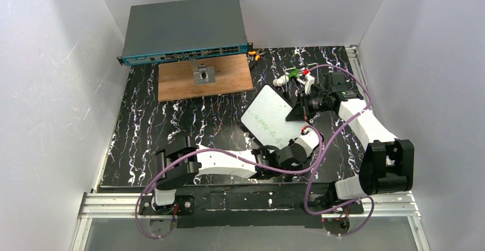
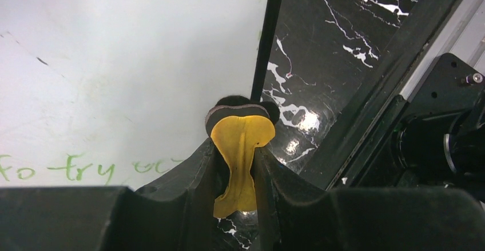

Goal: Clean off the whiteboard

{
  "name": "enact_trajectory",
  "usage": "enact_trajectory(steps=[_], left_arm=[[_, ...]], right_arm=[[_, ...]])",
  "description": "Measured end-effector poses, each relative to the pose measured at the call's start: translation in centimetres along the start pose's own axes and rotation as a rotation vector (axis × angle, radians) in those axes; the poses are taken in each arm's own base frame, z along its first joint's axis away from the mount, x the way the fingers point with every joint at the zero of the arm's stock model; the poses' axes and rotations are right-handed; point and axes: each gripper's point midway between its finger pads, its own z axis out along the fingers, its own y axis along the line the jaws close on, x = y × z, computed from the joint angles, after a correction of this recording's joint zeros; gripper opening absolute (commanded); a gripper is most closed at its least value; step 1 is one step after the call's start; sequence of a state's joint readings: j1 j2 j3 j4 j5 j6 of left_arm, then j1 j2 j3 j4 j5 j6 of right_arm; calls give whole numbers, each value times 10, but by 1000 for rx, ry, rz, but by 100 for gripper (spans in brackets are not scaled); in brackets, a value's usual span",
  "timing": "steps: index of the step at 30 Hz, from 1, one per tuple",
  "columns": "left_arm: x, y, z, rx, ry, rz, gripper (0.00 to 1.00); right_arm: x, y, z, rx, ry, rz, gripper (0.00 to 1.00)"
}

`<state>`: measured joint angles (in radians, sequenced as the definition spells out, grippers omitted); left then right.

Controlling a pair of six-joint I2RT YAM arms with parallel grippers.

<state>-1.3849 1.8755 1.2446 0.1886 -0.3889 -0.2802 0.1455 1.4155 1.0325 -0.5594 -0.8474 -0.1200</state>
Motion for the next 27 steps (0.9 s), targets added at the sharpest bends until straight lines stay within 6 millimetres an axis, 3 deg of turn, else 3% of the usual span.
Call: enact_trajectory(steps=[10, 16, 20, 25, 27], left_arm=[[22, -4, -3, 24, 68, -15, 0], [-19, 11, 4, 74, -4, -38, 0], [-18, 57, -16, 50, -42, -92, 0], [-7, 133, -62, -51, -94, -171, 0], [-2, 150, -78, -73, -121, -194, 0]], right_arm=[[0, 0, 0, 0, -2, -2, 1], [-1, 2, 0, -25, -4, -41, 1], [11, 9, -2, -65, 38, -59, 1], [25, 10, -2, -99, 103, -63, 1], [29, 11, -3, -105, 118, -64, 1]])
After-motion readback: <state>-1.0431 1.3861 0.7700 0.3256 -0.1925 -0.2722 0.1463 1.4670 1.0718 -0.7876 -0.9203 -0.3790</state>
